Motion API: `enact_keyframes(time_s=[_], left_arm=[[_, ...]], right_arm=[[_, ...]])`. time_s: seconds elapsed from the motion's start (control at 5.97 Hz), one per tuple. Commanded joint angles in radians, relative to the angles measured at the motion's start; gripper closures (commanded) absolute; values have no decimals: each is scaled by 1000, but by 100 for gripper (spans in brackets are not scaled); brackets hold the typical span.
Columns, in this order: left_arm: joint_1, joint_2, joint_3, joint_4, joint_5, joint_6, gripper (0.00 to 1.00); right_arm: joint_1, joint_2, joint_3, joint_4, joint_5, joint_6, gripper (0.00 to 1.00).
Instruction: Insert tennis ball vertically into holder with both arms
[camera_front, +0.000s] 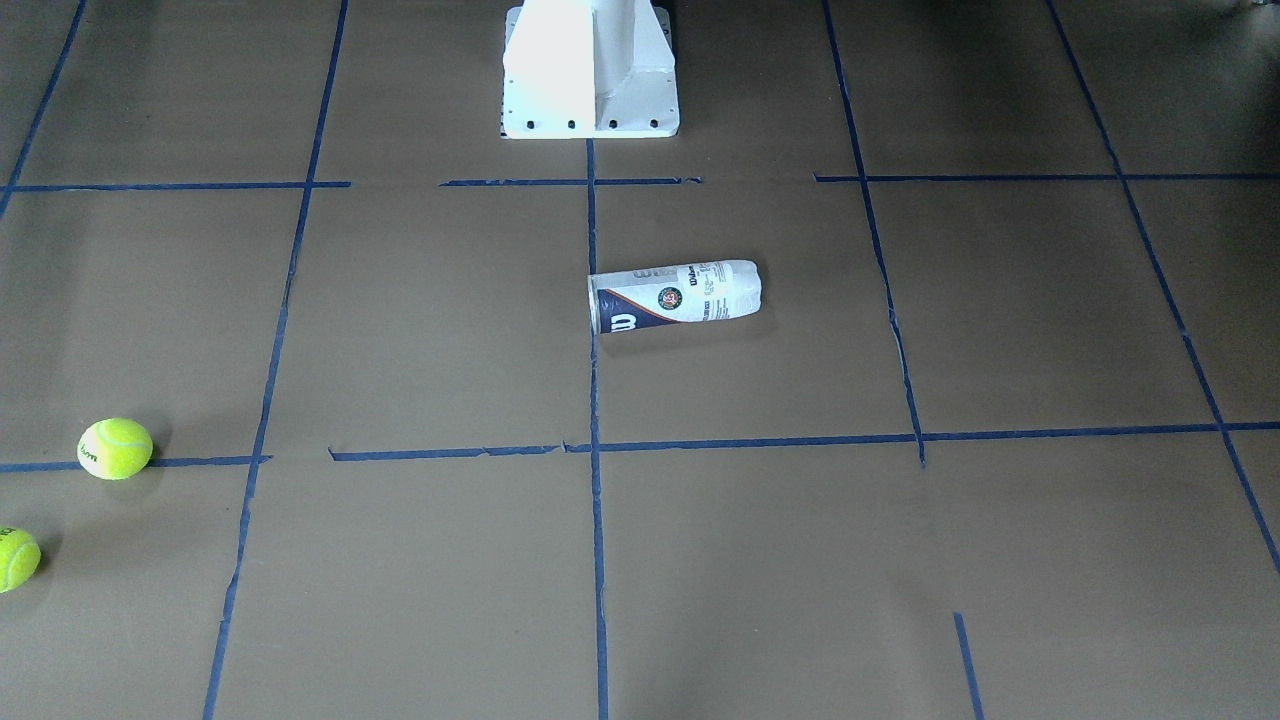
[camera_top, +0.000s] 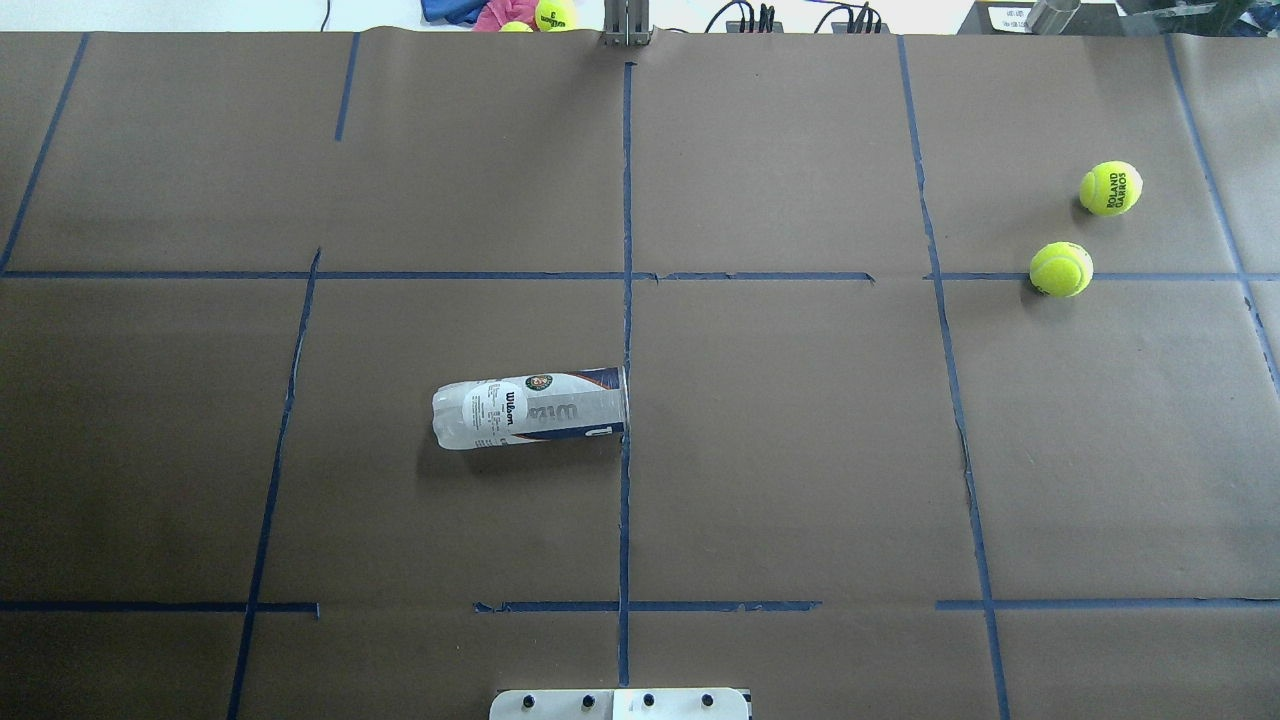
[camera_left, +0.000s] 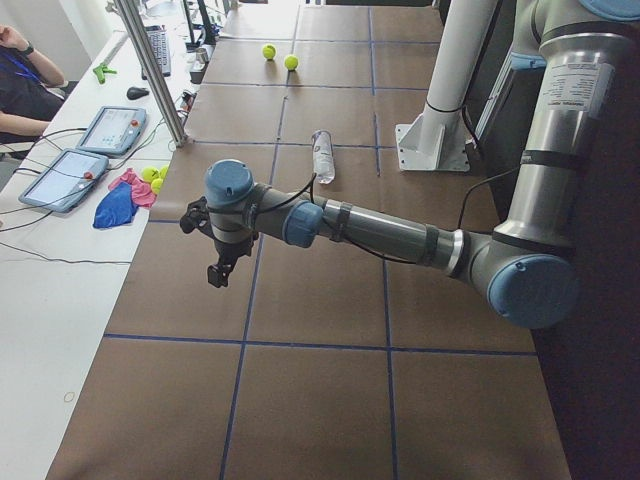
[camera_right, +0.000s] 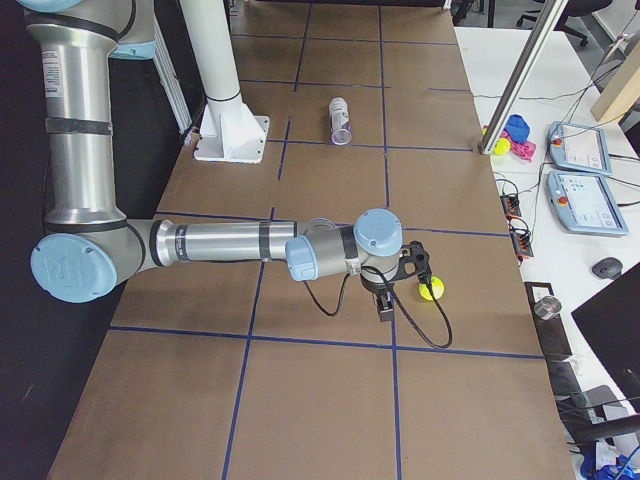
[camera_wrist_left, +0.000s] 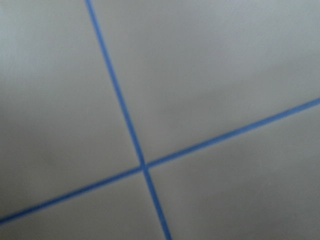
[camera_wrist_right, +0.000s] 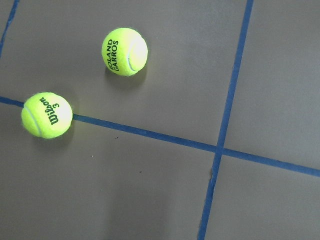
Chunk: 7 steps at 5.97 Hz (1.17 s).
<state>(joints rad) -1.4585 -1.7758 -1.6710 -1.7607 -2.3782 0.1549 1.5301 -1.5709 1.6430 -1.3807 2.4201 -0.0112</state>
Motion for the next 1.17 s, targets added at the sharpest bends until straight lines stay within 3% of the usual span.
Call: enact_keyframes(time_s=[0.0, 0.17, 0.5, 0.67, 0.84, 1.01], left_arm=[[175, -136, -41, -149, 1, -33, 0], [291, -236, -46, -154, 49, -55, 0], [538, -329, -87, -141, 302, -83, 0], [614, -374, -90, -50, 333, -83, 0], [697, -477, -107, 136, 403, -81, 0], [824, -558, -116, 285, 557, -80, 0]], right_arm=[[-2, 6, -2, 0, -1, 0, 0], [-2, 8, -2, 0, -2, 0, 0], [-2, 9, -6, -1, -3, 4, 0], [-2, 9, -6, -1, -3, 8, 0], [-4, 9, -6, -1, -4, 8, 0], [-4, 9, -8, -1, -4, 8, 0]])
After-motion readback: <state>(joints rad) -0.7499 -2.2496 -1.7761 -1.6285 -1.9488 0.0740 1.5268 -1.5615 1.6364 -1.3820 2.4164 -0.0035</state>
